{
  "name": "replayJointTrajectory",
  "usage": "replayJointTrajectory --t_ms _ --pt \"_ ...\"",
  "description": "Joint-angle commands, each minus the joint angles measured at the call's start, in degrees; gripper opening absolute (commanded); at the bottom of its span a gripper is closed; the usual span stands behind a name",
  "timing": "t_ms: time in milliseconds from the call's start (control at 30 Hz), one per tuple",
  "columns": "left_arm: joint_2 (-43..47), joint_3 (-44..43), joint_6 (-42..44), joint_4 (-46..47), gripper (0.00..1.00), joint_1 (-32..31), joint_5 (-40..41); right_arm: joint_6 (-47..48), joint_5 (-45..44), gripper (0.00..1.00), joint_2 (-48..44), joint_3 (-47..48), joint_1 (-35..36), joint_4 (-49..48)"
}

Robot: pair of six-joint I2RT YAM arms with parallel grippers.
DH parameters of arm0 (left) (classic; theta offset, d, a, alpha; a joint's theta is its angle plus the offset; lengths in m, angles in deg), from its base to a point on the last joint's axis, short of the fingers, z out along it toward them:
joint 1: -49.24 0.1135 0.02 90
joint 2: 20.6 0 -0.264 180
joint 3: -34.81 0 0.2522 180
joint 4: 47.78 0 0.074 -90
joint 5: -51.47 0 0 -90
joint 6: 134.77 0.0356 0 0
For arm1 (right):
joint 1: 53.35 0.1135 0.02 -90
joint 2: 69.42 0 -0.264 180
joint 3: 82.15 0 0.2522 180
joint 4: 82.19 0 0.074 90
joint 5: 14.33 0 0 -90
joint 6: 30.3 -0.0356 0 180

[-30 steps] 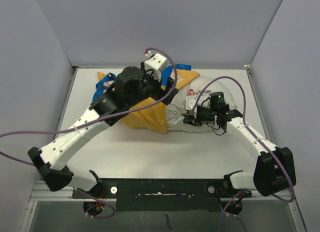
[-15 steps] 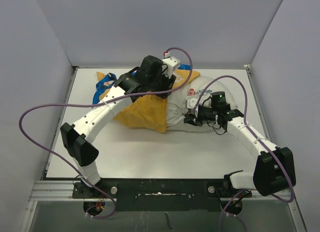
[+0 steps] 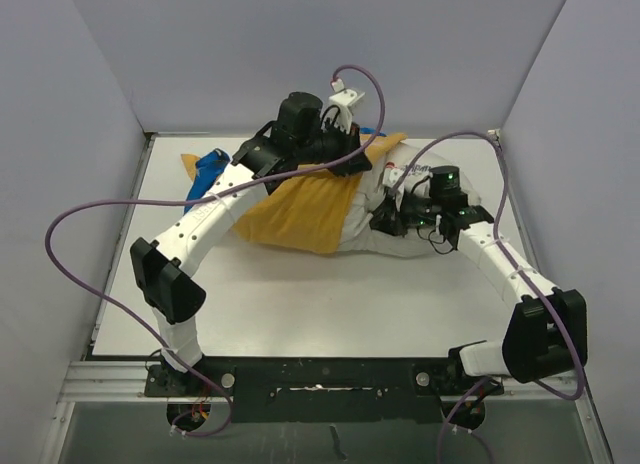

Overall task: Put the pillow into the pillowcase
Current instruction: Stuff the pillow into the pillowcase.

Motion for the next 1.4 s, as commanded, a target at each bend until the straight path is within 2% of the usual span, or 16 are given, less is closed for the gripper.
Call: replayJointTrajectory --t_ms 0,67,167,233,300,400,533,633,733,933,1000,1067,1133,1167,1267,1367 --pt "1.1 -7.6 -22.5 30.9 0.0 -2.2 -22.6 -25.6 13.3 0.0 0.5 12.5 -3.8 -21.8" --pt "3.9 -3.6 -28.5 39.8 0.0 -3.3 -22.4 -34.9 15.6 0.0 0.8 15.5 -5.5 -30.3" --pt "9.6 17.2 -39.7 60.9 0.0 -4.0 -19.8 -41.3 16.0 0.0 -0.2 9.2 -5.0 -39.1" --pt "11.5 27.6 -40.8 66.3 0.0 -3.6 -17.0 -35.5 13.4 0.0 -0.4 3.2 -3.8 -35.6" --pt "11.6 34.8 -37.9 64.3 0.0 -2.2 -13.4 -28.0 14.1 0.04 0.2 -0.5 -3.6 -28.6" --pt "8.8 43.3 -38.5 66.8 0.0 2.3 -12.0 -8.3 17.7 0.17 -1.8 1.5 -4.2 -5.9" --pt "6.9 49.7 -41.9 75.3 0.0 6.3 -13.4 31.6 16.4 0.48 -3.3 20.2 -6.2 45.2" --pt "8.6 49.5 -39.6 73.4 0.0 6.4 -14.3 37.5 14.6 0.7 -2.2 35.2 -13.8 60.6" --pt "10.9 49.4 -37.6 71.3 0.0 6.2 -14.8 30.5 7.4 0.99 -0.7 41.0 -18.2 55.1" --pt "15.5 49.7 -36.7 70.1 0.0 5.8 -15.0 31.6 -10.6 1.0 6.6 35.3 -12.5 51.3" --pt "16.6 48.1 -36.4 69.0 0.0 5.4 -15.0 27.4 -14.5 0.85 7.0 30.4 -8.5 46.8" --pt "17.1 44.5 -36.4 67.7 0.0 3.8 -16.5 20.0 -17.4 0.4 7.5 26.3 -5.7 38.9" --pt "16.7 38.8 -35.9 65.7 0.0 0.7 -17.4 12.9 -15.3 0.08 9.0 27.4 -4.7 33.3" --pt "16.1 35.4 -35.4 64.4 0.0 -1.2 -17.6 9.5 -11.8 0.01 9.7 30.1 -4.6 32.1" --pt "13.5 24.7 -34.5 61.6 0.0 -5.6 -17.6 -8.8 3.9 0.0 8.4 38.5 -4.4 21.2" --pt "10.6 17.6 -37.1 63.5 0.0 -6.6 -17.1 -43.5 12.3 0.0 4.4 37.1 -3.6 -13.5"
